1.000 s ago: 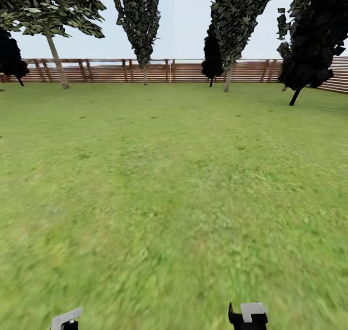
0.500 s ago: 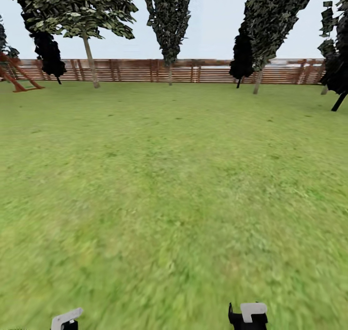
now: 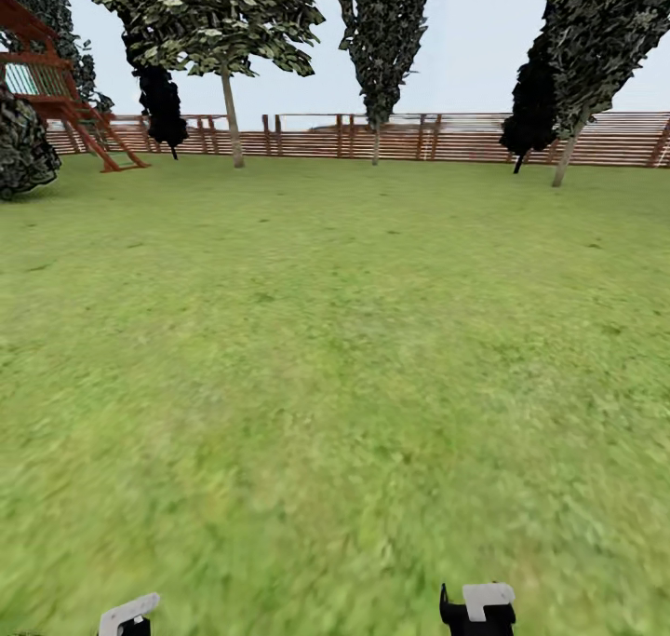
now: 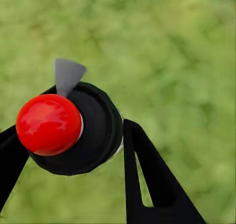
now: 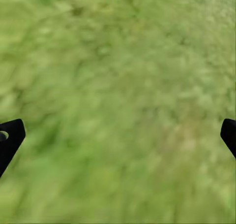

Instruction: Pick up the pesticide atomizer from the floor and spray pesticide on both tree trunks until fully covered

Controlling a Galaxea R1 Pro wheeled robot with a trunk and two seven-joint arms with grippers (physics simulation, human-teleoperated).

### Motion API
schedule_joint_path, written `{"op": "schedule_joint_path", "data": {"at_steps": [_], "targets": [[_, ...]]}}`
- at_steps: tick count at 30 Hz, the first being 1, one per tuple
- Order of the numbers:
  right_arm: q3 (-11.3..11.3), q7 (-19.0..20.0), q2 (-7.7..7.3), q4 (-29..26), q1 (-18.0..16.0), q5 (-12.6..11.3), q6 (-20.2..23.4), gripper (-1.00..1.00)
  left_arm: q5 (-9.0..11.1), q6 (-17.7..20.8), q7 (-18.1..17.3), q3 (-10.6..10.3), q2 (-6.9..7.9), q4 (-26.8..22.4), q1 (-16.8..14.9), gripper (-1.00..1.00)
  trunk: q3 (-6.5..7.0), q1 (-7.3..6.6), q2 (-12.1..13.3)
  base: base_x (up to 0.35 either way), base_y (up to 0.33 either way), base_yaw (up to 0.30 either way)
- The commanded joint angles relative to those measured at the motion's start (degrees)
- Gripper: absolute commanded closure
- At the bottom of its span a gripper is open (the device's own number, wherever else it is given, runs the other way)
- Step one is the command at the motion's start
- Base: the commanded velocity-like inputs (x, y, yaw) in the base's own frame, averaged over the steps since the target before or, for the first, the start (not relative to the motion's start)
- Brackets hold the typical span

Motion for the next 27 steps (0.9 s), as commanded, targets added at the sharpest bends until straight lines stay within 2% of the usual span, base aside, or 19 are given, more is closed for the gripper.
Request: {"op": "schedule_joint_path", "data": {"at_steps": [1,9,27], "targets": [[-0.4,-0.3,0.01,0.1,0.0,0.6,-0.1,-1.0,-0.6,-0.2,0.0,0.5,-0.01,0.1,-0.1,1.0,-0.05,0.02,0.0,0.261,0.222,0.285],[-0.4,-0.1,0.01,0.1,0.0,0.6,-0.1,-1.0,-0.6,-0.2,0.0,0.5,-0.01,0.1,-0.1,1.0,-0.05,0.02,0.0,0.266,0.22,0.263],[-0.4,-0.1,-0.08,0.0,0.0,0.7,-0.1,-1.0,-0.6,-0.3,0.0,0.5,-0.01,0.1,-0.1,1.0,-0.05,0.02,0.0,0.292,0.197,0.012]]}}
